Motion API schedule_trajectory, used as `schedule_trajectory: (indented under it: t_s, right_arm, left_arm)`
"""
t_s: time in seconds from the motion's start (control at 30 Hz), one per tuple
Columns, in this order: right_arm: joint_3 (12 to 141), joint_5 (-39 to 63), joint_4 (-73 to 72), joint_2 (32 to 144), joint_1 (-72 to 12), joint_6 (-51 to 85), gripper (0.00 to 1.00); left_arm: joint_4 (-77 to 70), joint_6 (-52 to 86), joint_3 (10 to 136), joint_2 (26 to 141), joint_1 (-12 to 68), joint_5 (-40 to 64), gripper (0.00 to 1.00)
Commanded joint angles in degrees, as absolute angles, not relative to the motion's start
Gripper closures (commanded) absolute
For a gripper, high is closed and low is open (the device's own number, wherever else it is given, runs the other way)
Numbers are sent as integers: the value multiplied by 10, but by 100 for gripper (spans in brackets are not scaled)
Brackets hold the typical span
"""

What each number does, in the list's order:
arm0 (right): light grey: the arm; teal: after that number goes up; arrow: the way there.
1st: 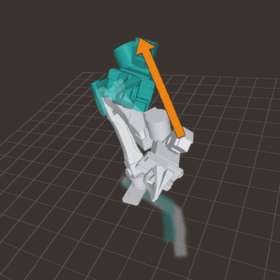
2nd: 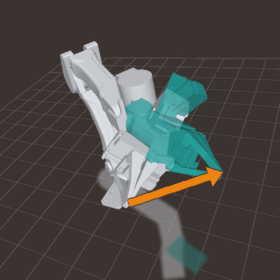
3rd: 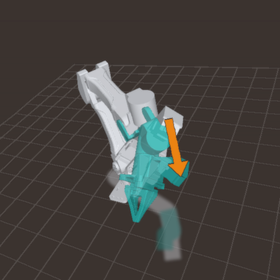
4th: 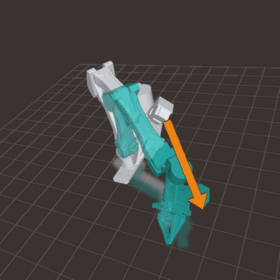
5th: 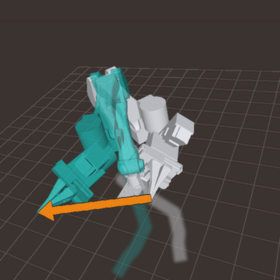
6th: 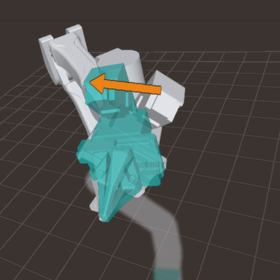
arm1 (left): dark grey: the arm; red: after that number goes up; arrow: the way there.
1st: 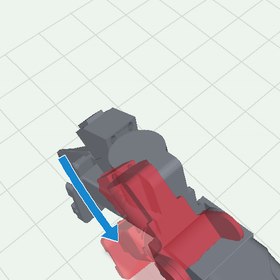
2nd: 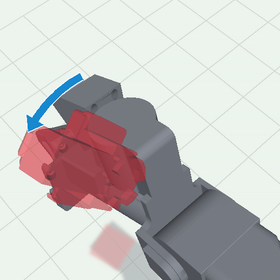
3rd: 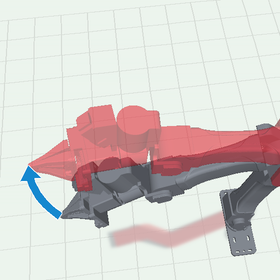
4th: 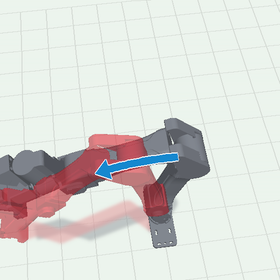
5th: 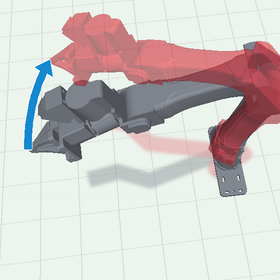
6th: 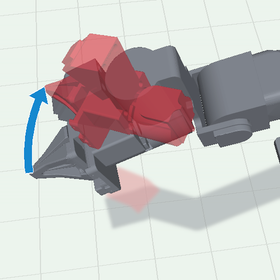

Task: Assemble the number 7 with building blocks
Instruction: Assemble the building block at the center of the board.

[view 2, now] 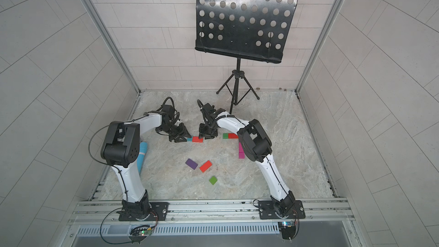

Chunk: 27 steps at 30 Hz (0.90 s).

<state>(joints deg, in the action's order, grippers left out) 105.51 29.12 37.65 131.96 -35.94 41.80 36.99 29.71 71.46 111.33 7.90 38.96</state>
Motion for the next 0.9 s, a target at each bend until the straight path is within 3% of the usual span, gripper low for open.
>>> schedule_trajectory:
  t_s: [0.0,0.37,0.57,0.87]
  right_arm:
    - [1052,267,392,1283,-356,403,57]
    - [996,240,395,1218,-382,293,53]
    - [991,191,434,1219,-408,246,51]
    - [1012,171,446,1253,-421,245,51]
  left_arm:
    - [392,283,727,1100,82,386,60]
    - [414,266,737,1081,55,372,56]
    - [426,255,754,1084,35,371,48]
    - [427,251,753,1088,21,379,45]
